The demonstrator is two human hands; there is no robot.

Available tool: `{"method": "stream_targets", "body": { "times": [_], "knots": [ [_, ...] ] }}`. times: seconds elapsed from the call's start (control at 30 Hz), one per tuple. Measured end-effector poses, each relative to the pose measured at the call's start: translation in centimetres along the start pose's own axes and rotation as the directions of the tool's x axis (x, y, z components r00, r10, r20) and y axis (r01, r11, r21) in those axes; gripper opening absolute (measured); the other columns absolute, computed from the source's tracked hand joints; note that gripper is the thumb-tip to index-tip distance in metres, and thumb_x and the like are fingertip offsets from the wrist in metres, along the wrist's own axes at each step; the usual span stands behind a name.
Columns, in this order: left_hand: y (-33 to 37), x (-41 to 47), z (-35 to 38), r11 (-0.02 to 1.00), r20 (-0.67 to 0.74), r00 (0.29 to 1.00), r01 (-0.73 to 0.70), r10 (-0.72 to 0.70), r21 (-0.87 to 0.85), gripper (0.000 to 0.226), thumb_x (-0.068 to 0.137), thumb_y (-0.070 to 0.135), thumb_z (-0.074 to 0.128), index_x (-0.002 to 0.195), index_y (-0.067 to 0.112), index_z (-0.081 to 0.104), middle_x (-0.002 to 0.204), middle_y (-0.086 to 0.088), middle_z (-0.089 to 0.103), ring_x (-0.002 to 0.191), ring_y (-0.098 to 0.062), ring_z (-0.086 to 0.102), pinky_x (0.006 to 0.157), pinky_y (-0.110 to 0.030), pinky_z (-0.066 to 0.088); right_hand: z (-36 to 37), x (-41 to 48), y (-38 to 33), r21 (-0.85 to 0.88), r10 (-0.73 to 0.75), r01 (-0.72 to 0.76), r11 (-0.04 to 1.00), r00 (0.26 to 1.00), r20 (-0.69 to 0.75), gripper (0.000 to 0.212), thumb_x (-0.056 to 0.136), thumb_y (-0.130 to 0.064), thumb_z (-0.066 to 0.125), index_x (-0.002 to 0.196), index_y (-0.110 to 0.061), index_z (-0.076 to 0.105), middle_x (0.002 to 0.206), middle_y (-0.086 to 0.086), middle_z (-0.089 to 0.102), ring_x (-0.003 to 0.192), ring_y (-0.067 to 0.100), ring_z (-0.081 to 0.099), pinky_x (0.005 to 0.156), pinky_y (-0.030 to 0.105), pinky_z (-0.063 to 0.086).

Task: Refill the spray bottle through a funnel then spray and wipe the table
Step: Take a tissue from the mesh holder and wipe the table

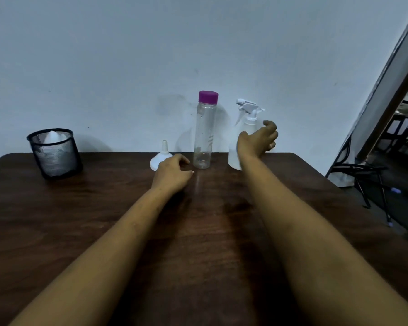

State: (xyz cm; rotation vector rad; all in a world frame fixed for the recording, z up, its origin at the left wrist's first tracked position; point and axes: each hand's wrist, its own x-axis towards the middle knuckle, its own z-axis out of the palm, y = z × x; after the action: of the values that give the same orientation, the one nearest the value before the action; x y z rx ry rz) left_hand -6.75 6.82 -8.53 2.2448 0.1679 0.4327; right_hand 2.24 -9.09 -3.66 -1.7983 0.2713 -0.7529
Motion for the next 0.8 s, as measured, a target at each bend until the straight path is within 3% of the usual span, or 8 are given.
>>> {"method": "stream_targets", "body": {
  "times": [0.1, 0.2, 0.27, 0.33, 0.47, 0.57, 0.67, 0.8],
  "knots": [
    [-1.5, -0.4, -3.1, 0.997, -0.121, 0.992, 0.039, -0.047, -0.064, 0.021, 0.080, 0.018, 0.068, 0.101, 0.017, 0.064, 0.112, -0.002, 0.064, 0.099, -0.017, 0.059, 0.085, -0.024, 0.043, 2.4, -6.4, -2.2, 0.106, -0.234, 0.244, 0.964, 0.967, -0.097, 0.035, 0.075, 0.005, 0.052, 0.108, -0.006, 0.050, 0.106, 0.011, 0.053, 0.101, 0.030, 0.049, 0.086, 0.028, 0.035],
    [-3.5, -1.2, -8.0, 0.991, -0.271, 0.958, 0.063, -0.094, -0.120, 0.021, 0.080, 0.014, 0.066, 0.101, 0.017, 0.064, 0.105, -0.001, 0.066, 0.094, -0.014, 0.059, 0.081, -0.021, 0.040, 5.7, -12.1, -4.7, 0.271, -0.462, 0.424, 0.864, 0.882, 0.094, 0.023, 0.078, 0.002, 0.052, 0.099, -0.007, 0.053, 0.084, 0.003, 0.049, 0.089, 0.023, 0.050, 0.074, 0.023, 0.034],
    [-5.1, -1.9, -11.3, 0.982, -0.379, 0.915, 0.081, -0.141, -0.168, 0.021, 0.081, 0.012, 0.063, 0.102, 0.016, 0.063, 0.103, -0.002, 0.066, 0.088, -0.012, 0.058, 0.077, -0.020, 0.039, 7.6, -15.0, -6.9, 0.335, -0.552, 0.462, 0.821, 0.790, 0.265, 0.021, 0.080, -0.001, 0.052, 0.098, -0.010, 0.055, 0.085, 0.000, 0.052, 0.091, 0.020, 0.050, 0.071, 0.018, 0.036],
    [-7.1, -2.8, -14.3, 0.967, -0.467, 0.857, 0.123, -0.218, -0.224, 0.022, 0.083, 0.009, 0.060, 0.104, 0.014, 0.063, 0.105, -0.001, 0.065, 0.089, -0.011, 0.057, 0.076, -0.020, 0.039, 9.8, -17.6, -9.0, 0.386, -0.597, 0.459, 0.800, 0.679, 0.428, 0.020, 0.080, -0.002, 0.050, 0.093, -0.014, 0.058, 0.089, 0.000, 0.059, 0.095, 0.022, 0.054, 0.078, 0.023, 0.043],
    [-11.0, -3.8, -18.0, 0.935, -0.558, 0.761, 0.183, -0.330, -0.303, 0.030, 0.081, 0.005, 0.058, 0.108, 0.016, 0.063, 0.111, -0.004, 0.064, 0.101, -0.018, 0.059, 0.081, -0.026, 0.045, 13.7, -20.6, -11.9, 0.311, -0.532, 0.460, 0.832, 0.499, 0.684, 0.024, 0.086, -0.009, 0.046, 0.098, -0.019, 0.065, 0.105, -0.002, 0.067, 0.109, 0.025, 0.055, 0.091, 0.039, 0.048],
    [-12.9, -3.7, -19.1, 0.918, -0.556, 0.743, 0.208, -0.372, -0.337, 0.033, 0.079, 0.003, 0.059, 0.109, 0.017, 0.063, 0.113, -0.004, 0.065, 0.106, -0.020, 0.060, 0.086, -0.026, 0.046, 15.7, -21.5, -13.1, 0.163, -0.411, 0.542, 0.824, 0.376, 0.830, 0.030, 0.092, -0.018, 0.046, 0.118, -0.025, 0.060, 0.123, -0.004, 0.061, 0.125, 0.025, 0.042, 0.102, 0.044, 0.039],
    [-13.8, -3.2, -19.4, 0.906, -0.548, 0.740, 0.205, -0.391, -0.369, 0.035, 0.078, 0.002, 0.058, 0.108, 0.019, 0.063, 0.113, -0.002, 0.065, 0.103, -0.018, 0.060, 0.083, -0.023, 0.044, 17.1, -21.6, -14.0, 0.038, -0.322, 0.667, 0.744, 0.308, 0.896, 0.032, 0.097, -0.027, 0.042, 0.126, -0.036, 0.053, 0.137, -0.009, 0.052, 0.134, 0.024, 0.030, 0.103, 0.044, 0.025],
    [-14.5, -2.6, -19.0, 0.888, -0.533, 0.736, 0.208, -0.418, -0.410, 0.037, 0.077, 0.002, 0.057, 0.108, 0.021, 0.063, 0.113, -0.002, 0.065, 0.103, -0.019, 0.061, 0.083, -0.025, 0.045, 18.8, -21.6, -14.5, -0.025, -0.234, 0.728, 0.685, 0.253, 0.939, 0.033, 0.099, -0.040, 0.035, 0.127, -0.041, 0.052, 0.137, -0.013, 0.051, 0.138, 0.023, 0.024, 0.105, 0.048, 0.016]
  ]
}}
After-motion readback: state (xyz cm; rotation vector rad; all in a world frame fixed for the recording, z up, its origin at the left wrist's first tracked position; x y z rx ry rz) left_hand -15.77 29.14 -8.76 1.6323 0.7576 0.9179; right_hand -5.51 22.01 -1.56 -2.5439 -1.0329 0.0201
